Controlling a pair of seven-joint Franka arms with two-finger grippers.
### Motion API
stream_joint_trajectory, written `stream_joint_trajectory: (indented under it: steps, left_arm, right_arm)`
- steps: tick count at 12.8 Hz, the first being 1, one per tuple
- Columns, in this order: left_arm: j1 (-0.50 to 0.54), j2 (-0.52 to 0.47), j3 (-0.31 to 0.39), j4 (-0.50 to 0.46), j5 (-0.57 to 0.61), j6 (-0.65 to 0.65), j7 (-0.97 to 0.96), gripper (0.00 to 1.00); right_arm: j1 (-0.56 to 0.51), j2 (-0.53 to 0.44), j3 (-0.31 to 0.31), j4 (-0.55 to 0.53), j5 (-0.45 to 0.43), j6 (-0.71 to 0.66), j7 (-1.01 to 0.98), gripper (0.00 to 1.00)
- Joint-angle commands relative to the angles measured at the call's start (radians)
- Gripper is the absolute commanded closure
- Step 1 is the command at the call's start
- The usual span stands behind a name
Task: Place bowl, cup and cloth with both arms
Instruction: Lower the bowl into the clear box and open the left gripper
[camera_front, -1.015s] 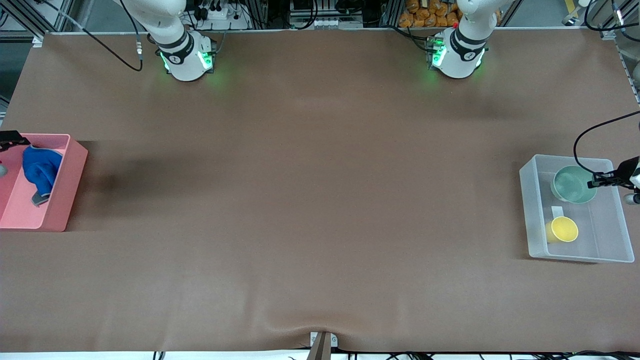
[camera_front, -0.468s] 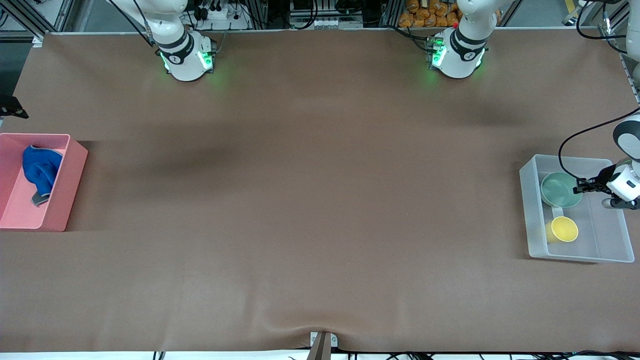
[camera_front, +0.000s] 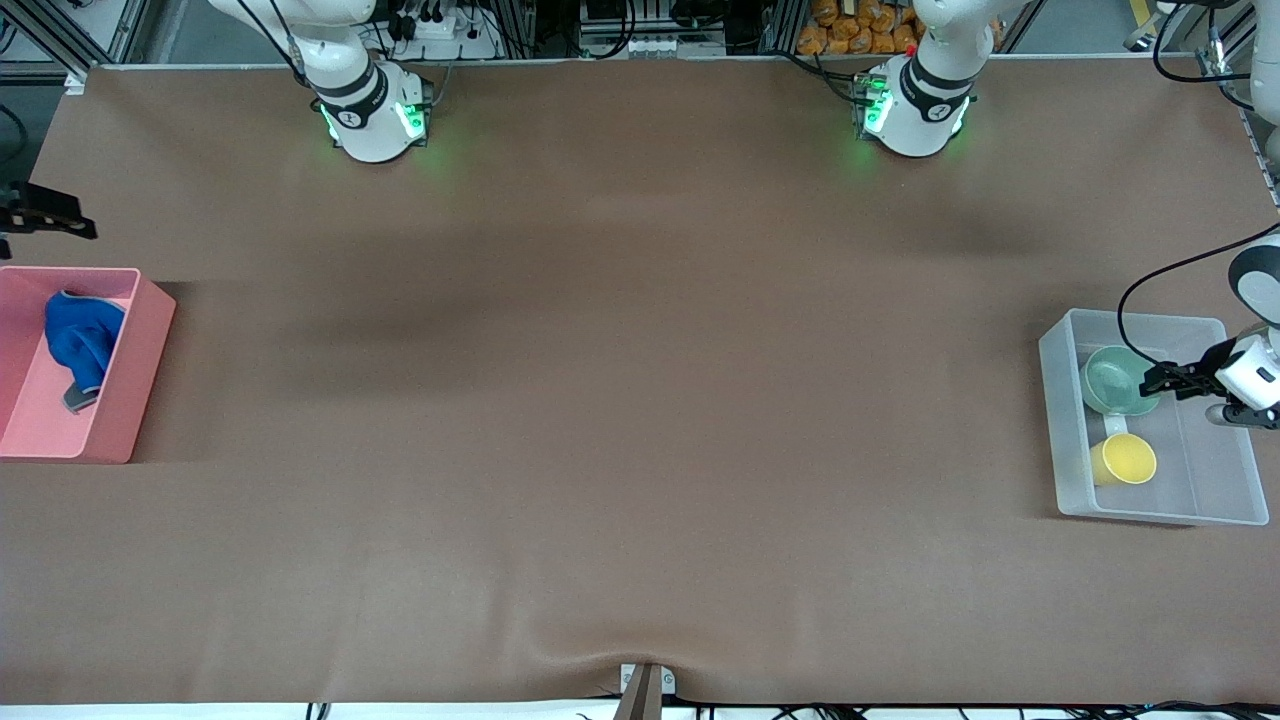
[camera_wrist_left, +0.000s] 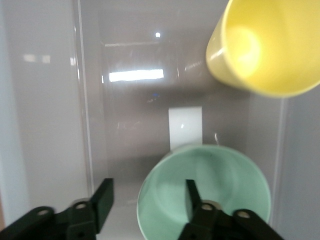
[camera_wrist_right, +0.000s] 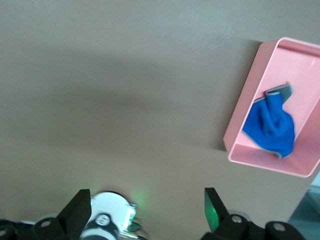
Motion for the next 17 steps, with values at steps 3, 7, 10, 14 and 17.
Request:
stream_joint_trajectory:
  steps: [3, 7, 10, 14, 17]
  left_arm:
    - [-0.050, -0.089, 0.008, 0.005, -0.009, -0.031, 0.002, 0.00]
    - [-0.201, -0.181, 0.087, 0.013, -0.009, -0.152, -0.104, 0.00]
    - [-0.341, -0.233, 0.183, 0.033, -0.009, -0.285, -0.200, 0.00]
    - [-0.395, -0.339, 0.167, 0.051, -0.006, -0.432, -0.372, 0.00]
    - [-0.394, -0.453, 0.093, 0.039, -0.003, -0.482, -0.488, 0.00]
  right_arm:
    - [0.056, -0.063, -0.008, -0.040, 0.041, 0.050, 0.255, 0.00]
    - [0.041, -0.138, -0.015, -0.119, 0.041, 0.110, 0.250, 0.00]
    - [0.036, -0.169, -0.017, -0.140, 0.059, 0.130, 0.247, 0.00]
    - [0.001, -0.161, -0.018, -0.137, 0.136, 0.124, 0.316, 0.00]
    - [0.003, -0.159, -0.015, -0.135, 0.119, 0.113, 0.335, 0.00]
